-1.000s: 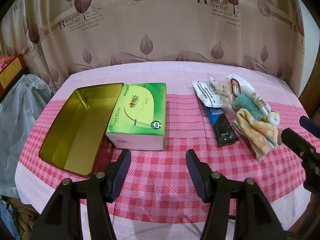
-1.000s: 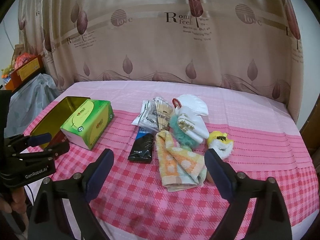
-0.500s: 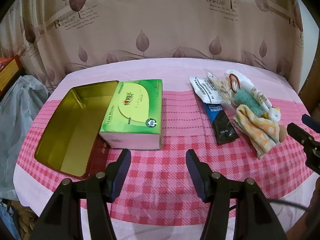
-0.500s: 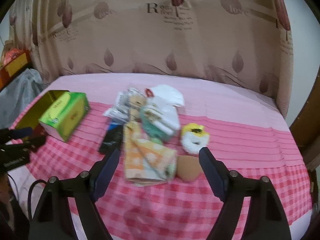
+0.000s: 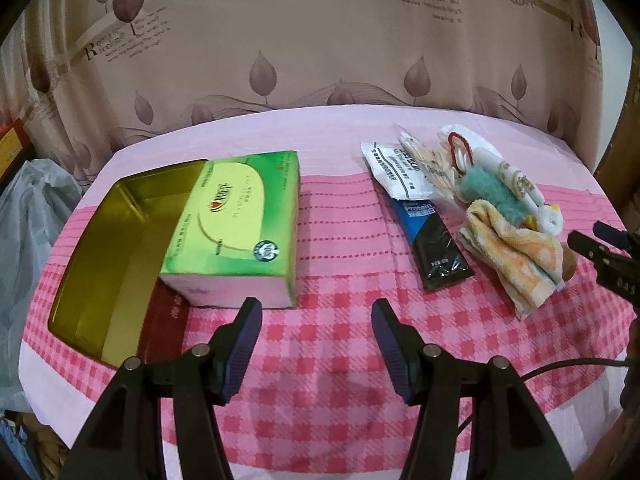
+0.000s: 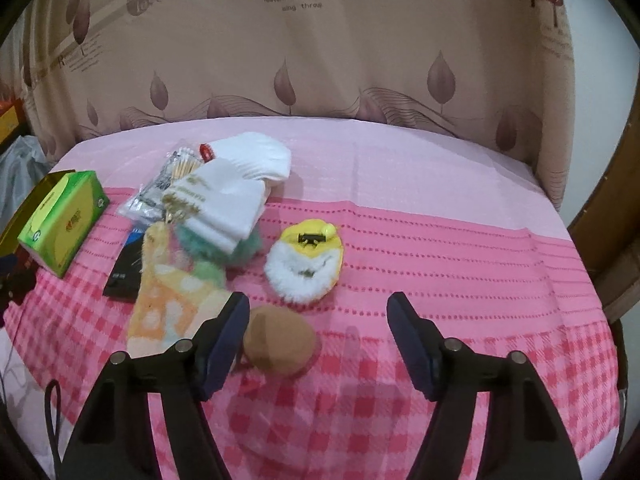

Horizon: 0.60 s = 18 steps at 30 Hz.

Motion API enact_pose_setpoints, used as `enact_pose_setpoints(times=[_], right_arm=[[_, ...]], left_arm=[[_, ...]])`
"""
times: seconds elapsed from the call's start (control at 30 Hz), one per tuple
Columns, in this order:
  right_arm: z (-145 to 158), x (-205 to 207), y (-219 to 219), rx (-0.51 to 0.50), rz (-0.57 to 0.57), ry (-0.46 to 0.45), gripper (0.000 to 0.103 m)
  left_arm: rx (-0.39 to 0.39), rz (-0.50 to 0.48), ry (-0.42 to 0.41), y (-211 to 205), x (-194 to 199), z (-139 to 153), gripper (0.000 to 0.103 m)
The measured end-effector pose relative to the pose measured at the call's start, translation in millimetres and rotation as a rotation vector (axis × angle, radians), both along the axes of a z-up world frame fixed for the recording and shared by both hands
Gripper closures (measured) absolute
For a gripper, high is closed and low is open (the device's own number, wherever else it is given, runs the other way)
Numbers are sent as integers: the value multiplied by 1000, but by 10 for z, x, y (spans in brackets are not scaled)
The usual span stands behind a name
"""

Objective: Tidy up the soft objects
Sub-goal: 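Close the right tool on the yellow plush toy while the left tool nears the bar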

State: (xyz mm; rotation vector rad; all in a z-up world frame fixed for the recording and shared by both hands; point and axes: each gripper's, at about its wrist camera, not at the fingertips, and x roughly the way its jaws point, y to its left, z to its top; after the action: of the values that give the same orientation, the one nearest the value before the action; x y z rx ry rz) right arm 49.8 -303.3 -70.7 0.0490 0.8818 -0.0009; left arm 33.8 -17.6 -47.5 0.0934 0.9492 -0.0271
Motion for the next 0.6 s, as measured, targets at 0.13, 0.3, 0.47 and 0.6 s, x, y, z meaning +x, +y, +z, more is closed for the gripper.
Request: enact_pose_setpoints(times=[0.13, 0.3, 0.47, 0.6], right_arm=[[-57, 191, -15, -10, 27, 15, 37], [-195, 425, -13, -18, 47, 66, 37], [-317, 589, -33, 15, 58, 93, 38], [-415, 707, -57, 41, 57, 112, 44]], left_arm=[[5, -9, 10, -64, 84, -59, 45], [0, -17, 16, -117, 171, -108, 45], [-17, -30, 19, -161, 258, -129, 45], [-40, -48, 27, -217, 321, -136, 45]])
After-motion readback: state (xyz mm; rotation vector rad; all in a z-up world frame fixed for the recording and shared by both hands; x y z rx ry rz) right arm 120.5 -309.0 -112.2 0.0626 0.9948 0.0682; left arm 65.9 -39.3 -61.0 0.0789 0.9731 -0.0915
